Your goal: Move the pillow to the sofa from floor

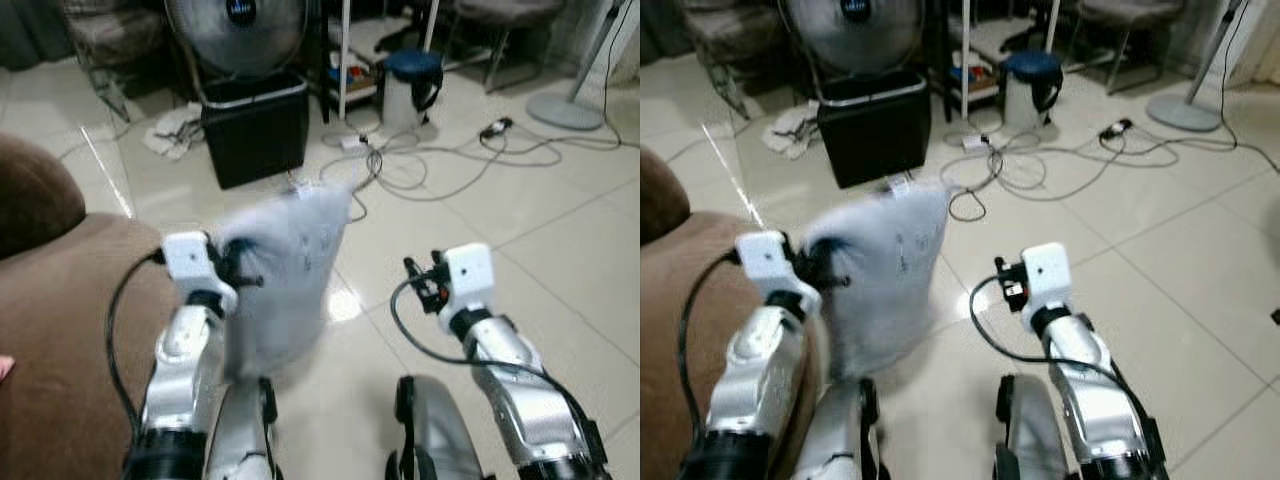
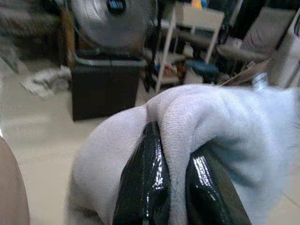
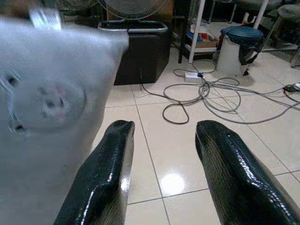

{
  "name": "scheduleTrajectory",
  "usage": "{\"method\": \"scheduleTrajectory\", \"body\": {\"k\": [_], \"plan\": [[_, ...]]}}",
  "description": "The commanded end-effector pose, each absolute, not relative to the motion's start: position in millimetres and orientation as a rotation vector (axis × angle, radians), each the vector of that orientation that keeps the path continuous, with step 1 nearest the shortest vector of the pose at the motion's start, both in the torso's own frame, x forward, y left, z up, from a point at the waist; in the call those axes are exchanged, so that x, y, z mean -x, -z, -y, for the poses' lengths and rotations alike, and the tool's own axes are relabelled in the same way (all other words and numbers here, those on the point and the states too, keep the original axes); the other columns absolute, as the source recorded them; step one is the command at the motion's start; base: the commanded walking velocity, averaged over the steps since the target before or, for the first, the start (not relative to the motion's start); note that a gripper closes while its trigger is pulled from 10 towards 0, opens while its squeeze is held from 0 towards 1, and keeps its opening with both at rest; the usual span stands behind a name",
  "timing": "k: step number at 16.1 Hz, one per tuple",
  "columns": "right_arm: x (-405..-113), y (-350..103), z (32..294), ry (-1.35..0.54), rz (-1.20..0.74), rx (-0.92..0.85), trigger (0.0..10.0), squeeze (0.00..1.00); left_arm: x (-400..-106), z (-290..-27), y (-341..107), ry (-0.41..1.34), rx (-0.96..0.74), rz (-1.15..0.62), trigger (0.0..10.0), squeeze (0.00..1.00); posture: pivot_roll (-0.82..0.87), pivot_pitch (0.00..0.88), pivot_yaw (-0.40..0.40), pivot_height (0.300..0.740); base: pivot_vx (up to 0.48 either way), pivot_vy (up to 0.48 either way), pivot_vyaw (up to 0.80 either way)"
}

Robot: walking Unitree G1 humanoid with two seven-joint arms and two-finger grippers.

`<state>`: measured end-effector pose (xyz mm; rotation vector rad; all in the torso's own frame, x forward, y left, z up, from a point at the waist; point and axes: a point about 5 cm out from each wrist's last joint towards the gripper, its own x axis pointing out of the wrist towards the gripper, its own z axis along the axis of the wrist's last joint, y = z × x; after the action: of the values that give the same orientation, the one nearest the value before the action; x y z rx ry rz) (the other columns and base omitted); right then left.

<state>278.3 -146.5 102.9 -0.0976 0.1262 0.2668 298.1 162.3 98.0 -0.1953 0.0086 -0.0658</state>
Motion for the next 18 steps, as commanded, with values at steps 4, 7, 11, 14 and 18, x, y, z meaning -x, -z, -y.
{"method": "scheduleTrajectory", "body": {"k": [4,7,11,14,18], "plan": [[-284.0,-107.6,136.4,-0.291,-0.103,0.095,10.0,0.00,-285.3,-159.4,-113.2,0.155,0.066,0.002,10.0,0.00,0.05,0.000,0.040,0.633,0.000,0.000,0.00],[-286.1,-105.3,136.7,-0.277,-0.112,0.104,10.0,0.00,-281.5,-156.8,-110.2,0.220,0.001,-0.010,10.0,0.00,0.05,0.000,0.048,0.663,0.000,0.000,0.00],[-288.2,-105.8,137.4,-0.278,-0.106,0.095,10.0,0.00,-286.2,-157.3,-105.8,0.176,-0.030,-0.032,10.0,0.00,0.04,0.000,0.051,0.703,0.000,0.000,0.00],[-288.5,-104.5,135.6,-0.302,-0.105,0.081,10.0,0.00,-283.4,-160.3,-107.1,0.151,-0.029,-0.012,10.0,0.00,0.05,0.000,0.034,0.733,0.000,0.000,0.00],[-282.7,-100.8,132.7,-0.333,-0.126,0.066,10.0,0.00,-275.6,-158.9,-101.2,0.141,-0.032,-0.024,10.0,0.00,0.07,0.000,0.014,0.740,0.000,0.000,0.00]]}}
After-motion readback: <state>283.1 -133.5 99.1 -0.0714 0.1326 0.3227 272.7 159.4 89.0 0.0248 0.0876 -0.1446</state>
